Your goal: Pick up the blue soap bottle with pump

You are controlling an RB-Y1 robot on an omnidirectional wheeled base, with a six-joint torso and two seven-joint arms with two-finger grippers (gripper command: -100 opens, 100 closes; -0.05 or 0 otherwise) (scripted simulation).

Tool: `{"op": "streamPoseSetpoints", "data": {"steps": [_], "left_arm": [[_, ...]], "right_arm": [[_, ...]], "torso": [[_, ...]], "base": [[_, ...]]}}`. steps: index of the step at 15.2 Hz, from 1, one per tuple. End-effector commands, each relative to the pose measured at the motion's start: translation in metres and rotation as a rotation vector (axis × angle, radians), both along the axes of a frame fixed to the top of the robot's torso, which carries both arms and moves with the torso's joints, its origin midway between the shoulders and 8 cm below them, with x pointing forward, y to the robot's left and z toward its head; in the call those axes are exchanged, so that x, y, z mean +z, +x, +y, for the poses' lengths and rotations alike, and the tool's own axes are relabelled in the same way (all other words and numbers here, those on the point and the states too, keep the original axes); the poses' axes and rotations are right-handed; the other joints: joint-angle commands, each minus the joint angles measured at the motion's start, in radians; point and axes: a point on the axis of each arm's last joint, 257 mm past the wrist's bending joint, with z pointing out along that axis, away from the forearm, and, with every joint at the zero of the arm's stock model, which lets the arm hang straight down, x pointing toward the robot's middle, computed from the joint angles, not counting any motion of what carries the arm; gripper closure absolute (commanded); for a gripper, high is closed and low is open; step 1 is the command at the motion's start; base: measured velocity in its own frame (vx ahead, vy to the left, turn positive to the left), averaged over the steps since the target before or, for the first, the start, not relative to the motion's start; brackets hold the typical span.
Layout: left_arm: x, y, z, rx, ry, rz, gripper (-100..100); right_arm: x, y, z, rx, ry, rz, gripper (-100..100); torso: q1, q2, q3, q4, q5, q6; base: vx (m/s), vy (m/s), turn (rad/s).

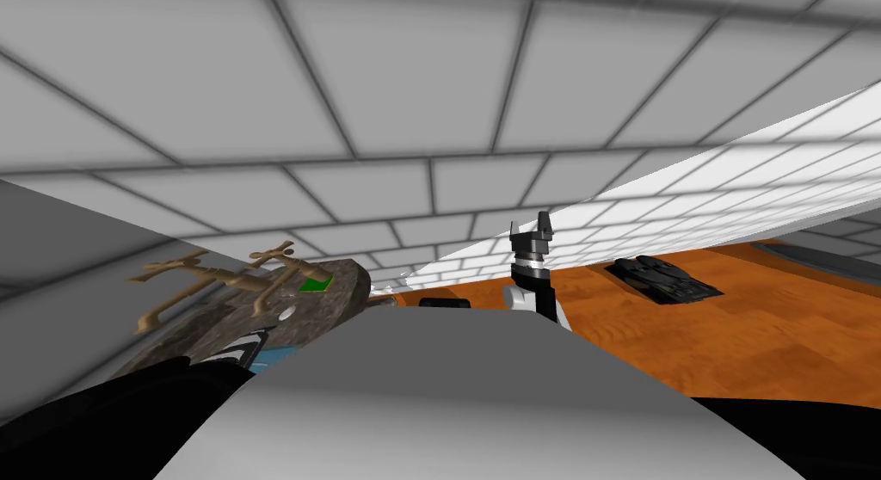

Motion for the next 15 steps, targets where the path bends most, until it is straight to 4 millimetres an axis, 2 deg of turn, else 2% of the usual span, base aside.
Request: {"op": "streamPoseSetpoints", "data": {"steps": [1,5,6,10,11,15], "left_arm": [[0.002,-0.013,-0.004,0.021,-0.014,0.037,-100],[0.003,-0.028,-0.010,0.044,-0.034,0.080,-100],[0.005,-0.036,-0.014,0.054,-0.045,0.106,-100],[0.010,-0.049,-0.027,0.065,-0.069,0.154,-100],[0.010,-0.049,-0.027,0.065,-0.069,0.154,-100],[0.016,-0.051,-0.048,0.046,-0.092,0.189,-100]], "right_arm": [[0.000,0.000,0.000,0.000,0.000,0.000,0],[0.000,0.000,0.000,0.000,0.000,0.000,0],[0.000,0.000,0.000,0.000,0.000,0.000,0],[0.000,0.000,0.000,0.000,0.000,0.000,0],[0.000,0.000,0.000,0.000,0.000,0.000,0],[0.000,0.000,0.000,0.000,0.000,0.000,0]], "torso": [[0.000,0.000,0.000,0.000,0.000,0.000],[0.001,0.001,0.000,0.000,0.000,0.000],[0.001,0.001,0.000,0.000,0.000,0.000],[0.003,0.001,0.001,0.000,0.001,0.000],[0.003,0.001,0.001,0.000,0.001,0.000],[0.006,0.003,0.002,0.001,0.001,0.000]], "base": [[0.019,0.028,-0.043],[0.020,0.042,-0.039],[0.016,0.040,-0.027],[0.011,0.064,-0.034],[0.004,0.078,-0.025],[-0.013,0.111,-0.017]]}}
